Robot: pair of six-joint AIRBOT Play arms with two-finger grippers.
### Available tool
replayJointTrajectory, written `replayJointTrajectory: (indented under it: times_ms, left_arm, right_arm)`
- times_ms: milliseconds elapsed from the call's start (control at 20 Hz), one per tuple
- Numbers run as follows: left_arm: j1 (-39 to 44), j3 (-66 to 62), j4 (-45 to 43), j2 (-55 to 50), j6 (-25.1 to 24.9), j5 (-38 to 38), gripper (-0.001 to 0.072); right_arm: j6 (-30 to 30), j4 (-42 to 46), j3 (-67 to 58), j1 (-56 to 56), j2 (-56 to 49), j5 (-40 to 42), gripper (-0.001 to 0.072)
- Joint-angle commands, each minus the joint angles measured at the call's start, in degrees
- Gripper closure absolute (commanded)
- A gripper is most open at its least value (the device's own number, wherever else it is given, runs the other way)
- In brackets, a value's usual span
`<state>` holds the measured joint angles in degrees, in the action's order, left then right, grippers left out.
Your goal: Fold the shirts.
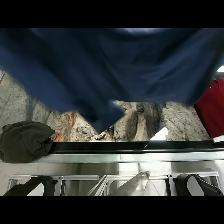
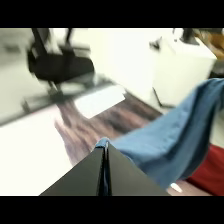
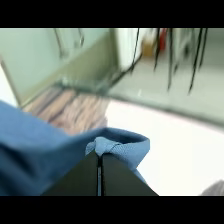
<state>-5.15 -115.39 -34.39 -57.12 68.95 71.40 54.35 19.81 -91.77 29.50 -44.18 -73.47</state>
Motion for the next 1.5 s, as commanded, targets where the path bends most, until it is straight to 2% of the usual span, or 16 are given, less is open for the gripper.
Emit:
replayJointTrajectory:
  times_ms: [0,100,250,400,550,650,750,850,950,1000,1100,1150,1300,1350,1400,1450]
  left_arm:
    - [-5.64,-1.79,-0.15,8.55,-2.84,-7.56,0.0681]
    - [-8.85,0.74,-0.13,10.64,-5.25,-9.73,0.0681]
    - [-10.10,3.26,0.02,6.67,-6.40,-6.25,0.0680]
    - [-4.70,3.08,-0.50,-4.79,-7.91,-1.77,0.0680]
    - [2.05,-1.16,-4.52,-19.37,-8.92,-1.53,0.0680]
    - [5.29,-4.52,-8.17,-30.01,-8.92,-2.40,0.0680]
    - [6.62,-3.98,-9.14,-38.99,-8.96,-6.73,0.0680]
    - [6.56,0.20,-9.53,-44.94,-8.94,-14.51,0.0682]
    - [5.29,0.35,-9.40,-48.81,-8.90,-15.26,0.0681]
    - [4.09,-0.87,-9.44,-50.05,-8.92,-13.88,0.0573]
    - [1.70,-2.84,-9.42,-49.88,-8.87,-10.36,0.0177]
    - [0.33,-2.69,-9.44,-48.61,-8.63,-8.55,-0.0013]
    - [-5.42,1.42,-9.88,-42.47,-7.48,-0.96,-0.0005]
    - [-7.37,3.19,-11.06,-40.59,-5.53,1.97,-0.0004]
    - [-9.16,5.44,-12.55,-38.80,-3.45,5.25,0.0013]
    - [-10.64,8.13,-13.35,-37.31,-2.43,8.63,0.0013]
  right_arm:
    - [-2.08,2.12,-10.88,0.57,7.41,8.63,0.0697]
    - [-2.03,4.70,-12.44,0.57,8.07,11.56,0.0698]
    - [0.72,4.59,-12.22,0.55,3.72,7.54,0.0697]
    - [4.42,4.59,-8.81,0.11,-4.74,0.87,0.0697]
    - [4.66,5.95,0.31,-4.52,-14.10,-1.51,0.0697]
    - [5.05,11.74,7.45,-7.91,-20.22,1.70,0.0697]
    - [5.88,16.94,13.99,-10.51,-27.67,8.68,0.0696]
    - [5.27,17.75,16.35,-11.80,-37.11,16.26,0.0696]
    - [5.99,16.57,15.10,-11.34,-45.70,22.18,0.0689]
    - [6.64,15.50,13.46,-10.67,-49.07,22.86,0.0676]
    - [6.58,14.01,10.36,-8.92,-52.30,21.05,0.0364]
    - [6.56,14.05,9.53,-8.04,-52.35,19.98,0.0327]
    - [6.56,14.08,8.07,-4.63,-50.03,12.83,0.0365]
    - [6.58,14.01,8.07,-3.26,-48.92,9.33,0.0499]
    - [6.58,14.05,8.09,-1.99,-47.89,5.46,0.0675]
    - [6.64,14.05,8.17,-0.72,-46.93,0.85,0.0696]
